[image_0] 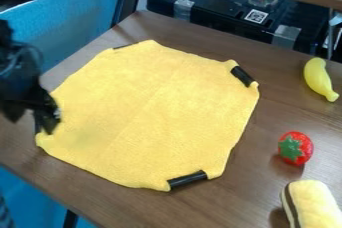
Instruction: Folding the clothes from left to right
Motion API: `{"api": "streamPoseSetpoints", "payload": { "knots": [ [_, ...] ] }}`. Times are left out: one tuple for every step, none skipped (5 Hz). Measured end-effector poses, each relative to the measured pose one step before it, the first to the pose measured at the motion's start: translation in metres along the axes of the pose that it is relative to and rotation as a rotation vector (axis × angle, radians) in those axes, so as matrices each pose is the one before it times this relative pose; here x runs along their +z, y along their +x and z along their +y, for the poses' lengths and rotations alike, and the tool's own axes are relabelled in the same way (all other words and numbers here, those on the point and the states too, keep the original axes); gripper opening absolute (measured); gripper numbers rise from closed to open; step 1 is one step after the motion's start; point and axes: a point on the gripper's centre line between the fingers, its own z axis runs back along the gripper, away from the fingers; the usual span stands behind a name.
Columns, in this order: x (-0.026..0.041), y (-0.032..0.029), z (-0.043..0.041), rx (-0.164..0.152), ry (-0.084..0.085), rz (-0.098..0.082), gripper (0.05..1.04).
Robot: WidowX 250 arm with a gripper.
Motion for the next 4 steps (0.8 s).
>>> {"api": "streamPoseSetpoints", "payload": {
  "knots": [
    [0.00141,-0.00527,0.01158,0.0677,-0.02,-0.0158,1.001],
    [-0.01856,-0.00032,0.00887,0.08,0.044,-0.0144,1.001],
    [-0.01397,0.00285,-0.00762,0.0354,-0.0085,0.0166,1.001],
    [-0.00026,0.00835,-0.00619,0.0289,-0.0155,0.0036,1.0]
  ]
}}
